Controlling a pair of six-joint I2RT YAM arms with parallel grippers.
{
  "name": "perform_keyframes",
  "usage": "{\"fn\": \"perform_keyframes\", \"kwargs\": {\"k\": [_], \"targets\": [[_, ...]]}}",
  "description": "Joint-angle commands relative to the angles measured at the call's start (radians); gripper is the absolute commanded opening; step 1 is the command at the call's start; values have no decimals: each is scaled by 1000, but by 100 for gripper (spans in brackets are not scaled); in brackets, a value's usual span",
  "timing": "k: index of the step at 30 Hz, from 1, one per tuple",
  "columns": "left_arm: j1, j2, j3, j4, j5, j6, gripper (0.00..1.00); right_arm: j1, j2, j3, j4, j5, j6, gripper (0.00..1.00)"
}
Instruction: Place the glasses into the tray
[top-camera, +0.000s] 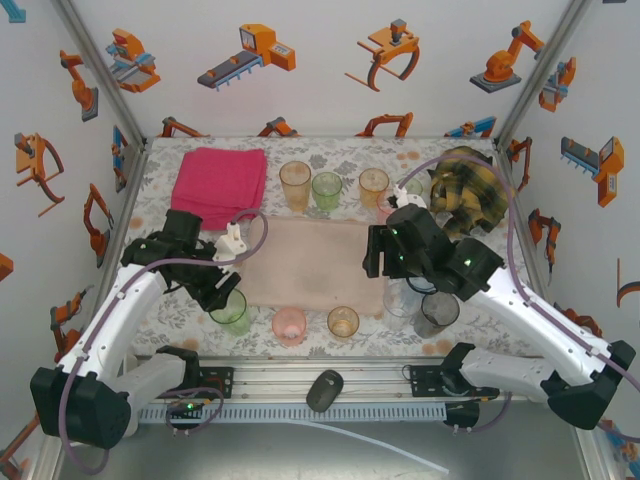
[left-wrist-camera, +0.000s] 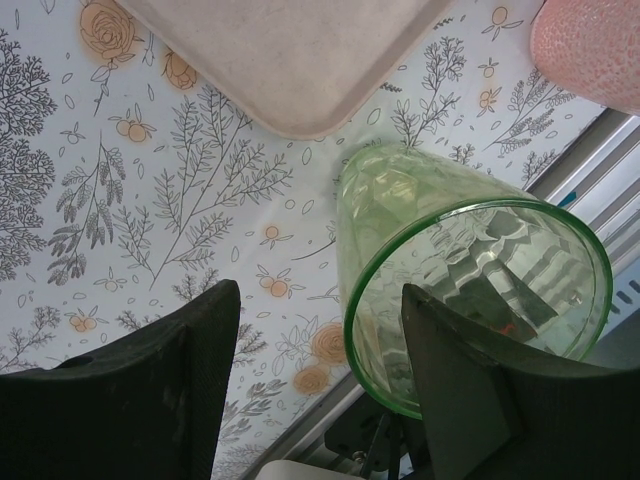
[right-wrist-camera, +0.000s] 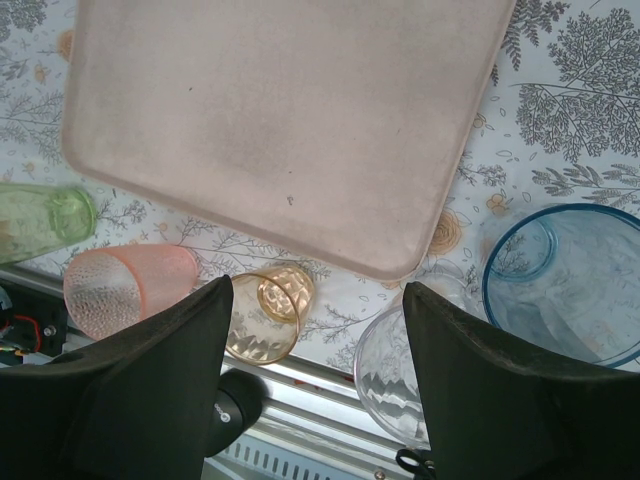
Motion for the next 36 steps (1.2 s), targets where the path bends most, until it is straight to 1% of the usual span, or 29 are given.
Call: {"fn": "perform_keyframes", "kwargs": {"k": [1, 6, 13, 15, 18, 23, 25, 32, 34, 36], "targets": [[-12, -12, -6, 3, 4, -24, 62, 7, -26, -15, 0, 36, 19, 64], [-22, -31, -24, 9, -14, -23, 58, 7, -27, -19, 4, 34, 21, 64], [-30, -50, -43, 28, -21, -31, 49, 8, -22, -16, 5, 30, 29, 64], [-32, -46, -46, 32, -27, -30, 43, 7, -27, -24, 9, 29, 33, 64], [-38, -50, -46, 32, -27, -30, 37, 7, -33, -31, 13, 32, 33, 64], [-44, -50, -30, 33, -37, -33, 32, 8, -28, -27, 15, 34, 30, 64], [-44, -46, -22, 31, -44, -33, 26, 7, -25, -23, 17, 36, 27, 64], [-44, -37, 2, 29, -54, -51, 16, 8, -29, -29, 25, 30, 26, 64], [-45, -32, 10, 30, -58, -59, 11, 7, -30, -31, 28, 29, 24, 63], [-44, -30, 13, 29, -60, -63, 9, 8, -25, -26, 22, 28, 21, 63]]}}
